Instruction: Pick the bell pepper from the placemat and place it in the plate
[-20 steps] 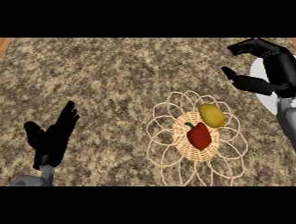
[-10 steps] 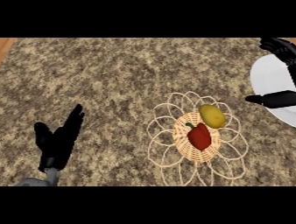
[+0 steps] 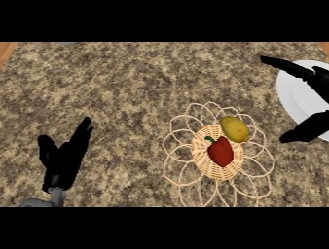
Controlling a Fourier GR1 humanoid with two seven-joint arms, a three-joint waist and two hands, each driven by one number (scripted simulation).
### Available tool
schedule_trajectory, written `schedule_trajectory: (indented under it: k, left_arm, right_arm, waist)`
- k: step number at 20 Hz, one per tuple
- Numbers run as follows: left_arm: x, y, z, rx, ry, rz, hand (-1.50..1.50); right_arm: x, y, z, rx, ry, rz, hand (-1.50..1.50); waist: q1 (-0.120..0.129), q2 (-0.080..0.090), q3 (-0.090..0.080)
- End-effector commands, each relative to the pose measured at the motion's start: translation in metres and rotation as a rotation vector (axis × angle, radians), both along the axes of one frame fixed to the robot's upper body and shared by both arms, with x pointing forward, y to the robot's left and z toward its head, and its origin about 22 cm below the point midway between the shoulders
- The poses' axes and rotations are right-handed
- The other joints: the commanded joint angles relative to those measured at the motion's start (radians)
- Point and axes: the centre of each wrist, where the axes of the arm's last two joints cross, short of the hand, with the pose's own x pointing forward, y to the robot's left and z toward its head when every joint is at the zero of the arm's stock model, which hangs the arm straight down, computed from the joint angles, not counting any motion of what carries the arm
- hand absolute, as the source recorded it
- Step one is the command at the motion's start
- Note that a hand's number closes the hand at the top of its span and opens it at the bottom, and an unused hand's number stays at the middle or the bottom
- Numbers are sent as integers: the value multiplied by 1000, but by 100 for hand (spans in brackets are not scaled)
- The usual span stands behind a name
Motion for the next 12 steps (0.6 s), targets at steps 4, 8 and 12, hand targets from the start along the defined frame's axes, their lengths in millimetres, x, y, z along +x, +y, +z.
schedule_trajectory:
  k: [4, 8, 12]
  left_arm:
    - [-15, 1, -12, -4, 34, 6, 0]
    - [-27, 8, -9, -6, 40, -8, 0]
    - [-9, 6, -27, -9, 32, -19, 0]
  right_arm:
    - [-30, 50, -4, -193, 54, 0, -150]
    - [-47, 75, -18, -199, 56, -25, -150]
    - [-41, 90, -31, -282, 48, -33, -150]
  waist:
    - [-1, 3, -3]
    - [4, 4, -3]
    - [3, 8, -3]
